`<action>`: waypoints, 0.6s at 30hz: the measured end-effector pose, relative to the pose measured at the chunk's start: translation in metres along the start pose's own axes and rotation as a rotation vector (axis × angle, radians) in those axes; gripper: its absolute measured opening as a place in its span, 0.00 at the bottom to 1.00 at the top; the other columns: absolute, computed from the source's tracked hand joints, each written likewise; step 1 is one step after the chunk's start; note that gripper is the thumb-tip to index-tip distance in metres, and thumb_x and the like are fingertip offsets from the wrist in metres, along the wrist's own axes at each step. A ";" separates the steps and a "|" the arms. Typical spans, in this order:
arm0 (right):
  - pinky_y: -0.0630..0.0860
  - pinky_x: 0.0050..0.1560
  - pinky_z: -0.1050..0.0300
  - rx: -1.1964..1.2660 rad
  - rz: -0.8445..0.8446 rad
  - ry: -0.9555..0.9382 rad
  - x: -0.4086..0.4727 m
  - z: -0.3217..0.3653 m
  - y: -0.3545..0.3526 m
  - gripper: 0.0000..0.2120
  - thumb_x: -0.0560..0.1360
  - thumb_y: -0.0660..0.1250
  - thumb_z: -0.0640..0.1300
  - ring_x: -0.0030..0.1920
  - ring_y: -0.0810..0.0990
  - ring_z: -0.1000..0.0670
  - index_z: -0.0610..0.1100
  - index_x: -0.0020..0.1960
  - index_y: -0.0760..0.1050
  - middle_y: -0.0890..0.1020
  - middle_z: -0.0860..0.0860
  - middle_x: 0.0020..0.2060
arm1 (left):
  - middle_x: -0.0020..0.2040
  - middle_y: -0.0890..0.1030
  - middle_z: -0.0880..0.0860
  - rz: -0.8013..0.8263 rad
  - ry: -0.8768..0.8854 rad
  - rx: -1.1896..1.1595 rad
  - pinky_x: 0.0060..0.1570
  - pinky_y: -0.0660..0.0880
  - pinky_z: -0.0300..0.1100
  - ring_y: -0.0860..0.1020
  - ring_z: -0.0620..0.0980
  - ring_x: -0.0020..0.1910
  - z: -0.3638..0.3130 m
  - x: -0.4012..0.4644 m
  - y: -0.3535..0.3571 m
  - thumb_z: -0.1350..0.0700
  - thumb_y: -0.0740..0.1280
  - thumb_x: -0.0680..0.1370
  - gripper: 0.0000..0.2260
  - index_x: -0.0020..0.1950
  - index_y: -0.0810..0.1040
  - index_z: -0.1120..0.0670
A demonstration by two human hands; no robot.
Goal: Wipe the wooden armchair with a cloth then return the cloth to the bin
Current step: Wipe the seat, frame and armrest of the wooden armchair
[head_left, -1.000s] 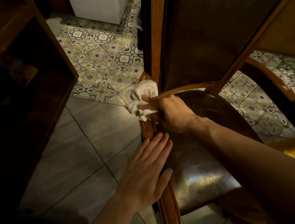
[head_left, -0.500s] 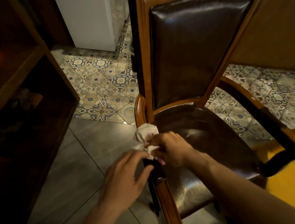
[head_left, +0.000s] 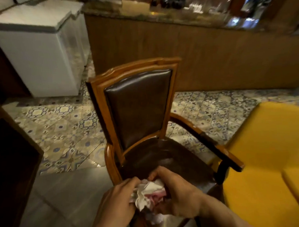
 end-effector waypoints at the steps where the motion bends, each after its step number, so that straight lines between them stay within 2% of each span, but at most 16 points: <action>1: 0.78 0.56 0.48 -0.030 -0.045 0.007 -0.007 0.004 -0.012 0.26 0.68 0.81 0.48 0.55 0.79 0.53 0.54 0.61 0.72 0.79 0.54 0.56 | 0.52 0.79 0.37 0.006 0.032 0.009 0.42 0.74 0.40 0.79 0.42 0.52 -0.017 0.006 -0.009 0.52 0.64 0.74 0.13 0.55 0.70 0.37; 3: 0.78 0.55 0.49 -0.095 -0.161 0.011 -0.021 0.014 -0.040 0.23 0.71 0.77 0.53 0.54 0.79 0.54 0.55 0.62 0.71 0.78 0.56 0.56 | 0.51 0.78 0.36 -0.006 0.098 0.050 0.42 0.71 0.36 0.78 0.40 0.52 -0.049 0.021 -0.026 0.56 0.65 0.76 0.14 0.52 0.70 0.36; 5: 0.78 0.55 0.48 -0.174 -0.259 0.040 -0.035 0.019 -0.065 0.24 0.70 0.75 0.55 0.55 0.79 0.55 0.58 0.64 0.70 0.77 0.59 0.57 | 0.51 0.78 0.37 -0.043 0.161 0.103 0.45 0.71 0.36 0.77 0.40 0.53 -0.082 0.036 -0.042 0.59 0.66 0.76 0.17 0.52 0.70 0.35; 8: 0.79 0.54 0.49 -0.226 -0.423 0.065 -0.058 0.019 -0.103 0.26 0.70 0.74 0.56 0.55 0.78 0.56 0.61 0.66 0.69 0.75 0.61 0.58 | 0.56 0.80 0.39 -0.090 0.235 0.187 0.55 0.75 0.40 0.78 0.43 0.57 -0.133 0.056 -0.056 0.58 0.66 0.77 0.17 0.60 0.73 0.39; 13: 0.80 0.54 0.51 -0.248 -0.580 0.083 -0.091 -0.012 -0.140 0.28 0.73 0.72 0.58 0.60 0.78 0.57 0.63 0.70 0.66 0.74 0.63 0.62 | 0.64 0.79 0.40 -0.111 0.347 0.250 0.61 0.75 0.43 0.76 0.45 0.64 -0.195 0.084 -0.036 0.56 0.68 0.78 0.21 0.68 0.71 0.39; 16: 0.80 0.53 0.54 -0.275 -0.661 0.132 -0.107 -0.052 -0.158 0.28 0.73 0.73 0.58 0.59 0.77 0.59 0.64 0.70 0.67 0.73 0.66 0.61 | 0.64 0.79 0.43 -0.049 0.412 0.293 0.61 0.75 0.44 0.76 0.47 0.65 -0.225 0.110 -0.001 0.56 0.68 0.78 0.22 0.70 0.70 0.42; 18: 0.80 0.53 0.54 -0.151 -0.691 0.244 -0.108 -0.160 -0.184 0.26 0.73 0.72 0.59 0.59 0.77 0.59 0.63 0.69 0.68 0.73 0.65 0.62 | 0.61 0.79 0.44 0.051 0.428 0.286 0.56 0.74 0.44 0.77 0.48 0.61 -0.251 0.179 0.084 0.56 0.68 0.78 0.19 0.67 0.71 0.42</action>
Point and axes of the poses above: each hand's wrist, its own x-axis towards the middle knuckle, its own y-axis out of the palm, z = x × y, the point moved 9 cm from there along x, towards the middle knuckle
